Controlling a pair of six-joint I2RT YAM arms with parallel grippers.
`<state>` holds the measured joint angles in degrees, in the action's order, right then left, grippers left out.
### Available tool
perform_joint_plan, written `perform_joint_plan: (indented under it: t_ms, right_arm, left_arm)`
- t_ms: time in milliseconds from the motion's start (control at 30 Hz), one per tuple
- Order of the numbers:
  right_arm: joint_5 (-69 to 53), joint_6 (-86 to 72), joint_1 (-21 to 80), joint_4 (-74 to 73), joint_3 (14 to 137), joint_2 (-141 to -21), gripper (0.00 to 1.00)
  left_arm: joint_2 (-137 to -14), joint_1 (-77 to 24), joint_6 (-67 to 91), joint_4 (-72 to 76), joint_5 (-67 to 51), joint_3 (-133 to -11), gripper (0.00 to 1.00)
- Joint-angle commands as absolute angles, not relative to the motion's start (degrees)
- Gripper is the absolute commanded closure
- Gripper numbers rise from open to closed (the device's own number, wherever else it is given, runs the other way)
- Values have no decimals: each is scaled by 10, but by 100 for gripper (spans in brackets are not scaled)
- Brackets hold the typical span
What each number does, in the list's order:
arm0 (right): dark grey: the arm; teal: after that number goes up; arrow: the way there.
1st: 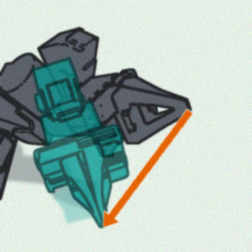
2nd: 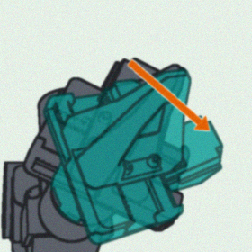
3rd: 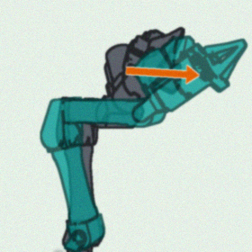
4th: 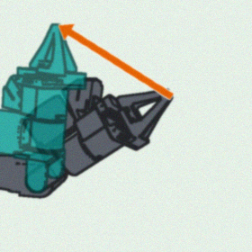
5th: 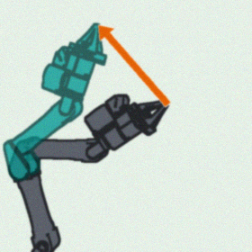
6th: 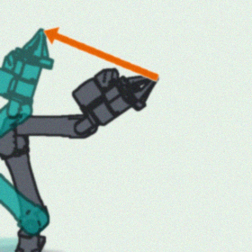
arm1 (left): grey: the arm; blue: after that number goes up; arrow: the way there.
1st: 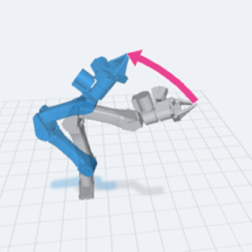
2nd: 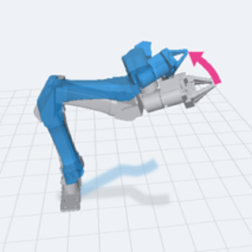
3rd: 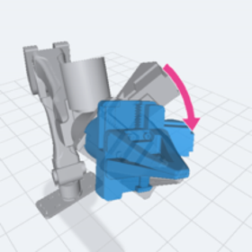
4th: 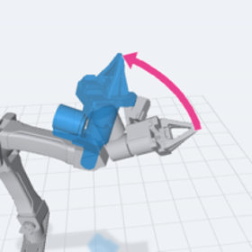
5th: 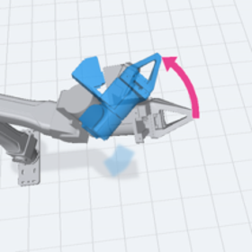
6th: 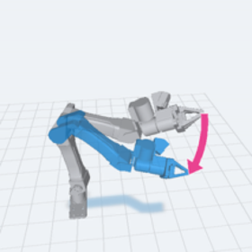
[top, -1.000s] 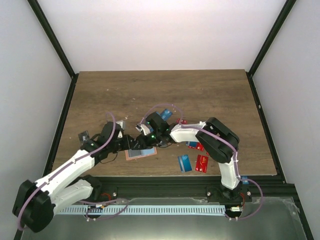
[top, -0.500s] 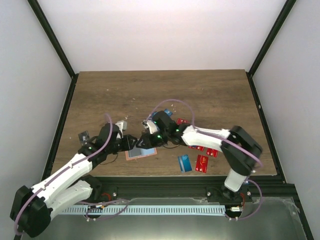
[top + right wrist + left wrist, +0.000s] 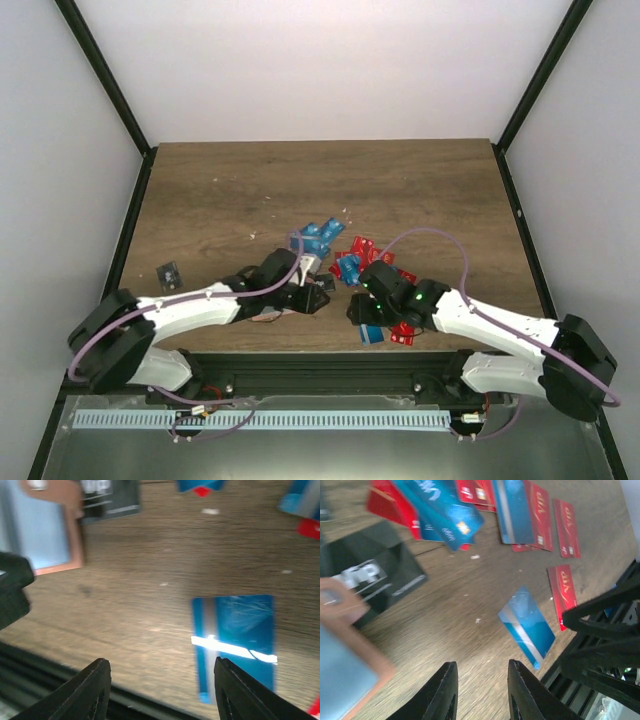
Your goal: Put the credit cards into the card holder
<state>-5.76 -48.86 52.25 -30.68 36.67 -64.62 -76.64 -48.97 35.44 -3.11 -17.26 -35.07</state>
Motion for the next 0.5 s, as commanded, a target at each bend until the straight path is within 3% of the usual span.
perform_joint_plan:
  t_ms: [0,200,467]
  right_arm:
    - [53,-530,523,-387,378,-668,41]
    - [68,-542,507,-375,367,-738,47]
    - [-17,-506,510,-328,363,-808,49]
  left_arm:
    - [-833,-517,324,22,-206,-396,70]
    - [-885,-529,314,33,-215,-414,70]
    - [-870,-528,303,33,-194,-394,70]
